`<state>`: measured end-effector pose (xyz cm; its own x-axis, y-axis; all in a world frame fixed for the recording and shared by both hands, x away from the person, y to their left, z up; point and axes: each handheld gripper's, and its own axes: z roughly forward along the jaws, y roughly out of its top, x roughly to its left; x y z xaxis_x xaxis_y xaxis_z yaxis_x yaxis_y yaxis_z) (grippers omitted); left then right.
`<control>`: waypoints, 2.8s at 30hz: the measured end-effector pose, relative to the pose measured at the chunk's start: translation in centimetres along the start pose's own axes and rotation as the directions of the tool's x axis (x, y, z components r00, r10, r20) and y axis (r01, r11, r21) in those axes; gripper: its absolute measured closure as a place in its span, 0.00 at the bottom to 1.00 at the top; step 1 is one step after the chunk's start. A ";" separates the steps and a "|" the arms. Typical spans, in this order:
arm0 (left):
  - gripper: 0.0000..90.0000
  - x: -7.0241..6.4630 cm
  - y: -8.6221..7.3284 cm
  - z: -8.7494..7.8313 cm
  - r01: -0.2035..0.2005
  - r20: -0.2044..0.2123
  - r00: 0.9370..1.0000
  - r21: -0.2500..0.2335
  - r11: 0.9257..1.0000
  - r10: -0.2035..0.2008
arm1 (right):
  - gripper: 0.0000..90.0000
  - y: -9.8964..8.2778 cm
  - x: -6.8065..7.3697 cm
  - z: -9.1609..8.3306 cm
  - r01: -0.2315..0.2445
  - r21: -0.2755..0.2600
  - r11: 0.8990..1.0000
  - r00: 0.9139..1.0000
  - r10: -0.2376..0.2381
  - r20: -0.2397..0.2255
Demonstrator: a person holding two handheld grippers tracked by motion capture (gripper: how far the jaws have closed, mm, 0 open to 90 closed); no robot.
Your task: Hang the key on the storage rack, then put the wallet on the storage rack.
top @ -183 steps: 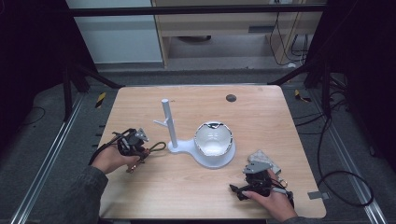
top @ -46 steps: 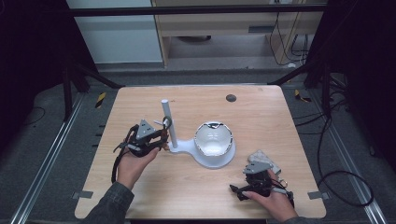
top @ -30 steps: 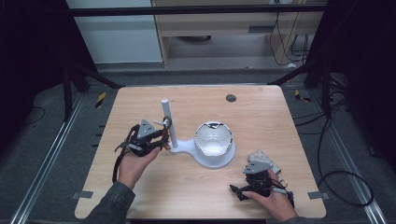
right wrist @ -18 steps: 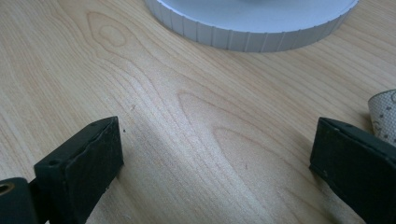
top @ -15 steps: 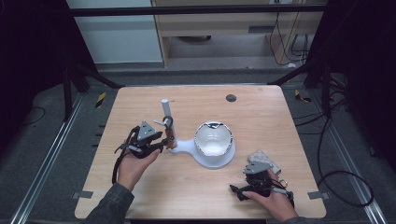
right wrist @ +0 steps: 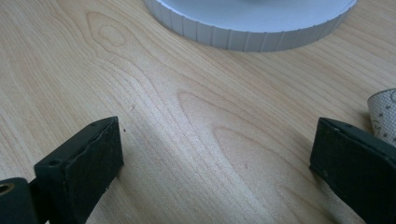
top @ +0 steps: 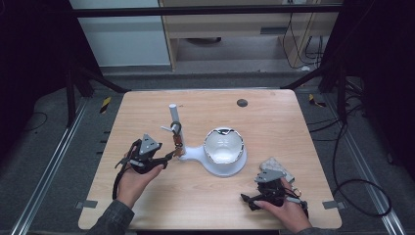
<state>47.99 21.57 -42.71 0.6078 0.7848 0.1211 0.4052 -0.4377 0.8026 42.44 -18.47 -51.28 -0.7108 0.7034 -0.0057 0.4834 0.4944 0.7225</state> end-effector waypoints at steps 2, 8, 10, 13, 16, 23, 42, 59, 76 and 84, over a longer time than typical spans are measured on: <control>0.42 0.2 -0.5 0.1 0.006 -0.014 1.000 -0.002 1.000 -0.006 | 0.04 0.1 0.0 -0.1 0.008 0.009 1.000 1.000 -0.008 -0.007; 0.32 1.1 -2.1 0.9 0.047 -0.031 0.998 0.012 0.999 -0.047 | 0.09 0.6 0.5 -0.6 0.054 0.038 0.998 0.999 -0.054 0.005; 0.28 1.5 -2.9 1.4 0.076 -0.020 0.997 0.028 0.997 -0.075 | 0.09 0.8 0.5 -1.1 0.049 0.023 0.999 0.999 -0.049 0.007; 0.27 1.9 -3.7 1.9 0.095 -0.013 0.995 0.034 0.995 -0.095 | 0.10 1.2 0.3 -1.8 0.050 0.015 0.999 0.998 -0.051 0.040; 0.23 2.2 -4.3 2.3 0.104 -0.007 0.995 0.066 0.992 -0.103 | 0.11 2.0 -0.5 -3.2 0.049 0.034 0.998 0.995 -0.052 0.079; 0.21 2.6 -5.4 2.9 0.111 -0.006 0.994 0.096 0.989 -0.110 | 0.09 2.5 -1.9 -4.7 0.051 0.077 0.996 0.991 -0.060 0.118; 0.12 3.0 -6.5 3.7 0.137 0.002 0.990 0.136 0.981 -0.139 | 0.08 3.6 -5.0 -6.0 0.008 0.196 0.981 0.991 -0.033 0.128; 0.03 3.0 -7.4 4.3 0.136 -0.021 0.991 0.150 0.979 -0.134 | 0.13 3.6 -6.9 -6.2 -0.039 0.334 0.942 0.994 0.002 0.111; 0.03 3.0 -7.4 4.3 0.134 -0.022 0.991 0.152 0.979 -0.132 | 0.18 3.0 -7.4 -5.6 -0.074 0.412 0.908 0.995 0.040 0.091; 0.03 3.0 -7.4 4.3 0.134 -0.021 0.991 0.152 0.979 -0.132 | 0.20 2.6 -7.8 -4.6 -0.115 0.458 0.882 0.992 0.074 0.106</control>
<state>49.72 25.26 -50.81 0.5343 0.8449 0.0266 0.5818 -0.3904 0.7135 46.86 -25.05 -46.18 -0.6149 0.7882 -0.0255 0.7416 0.5889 0.3211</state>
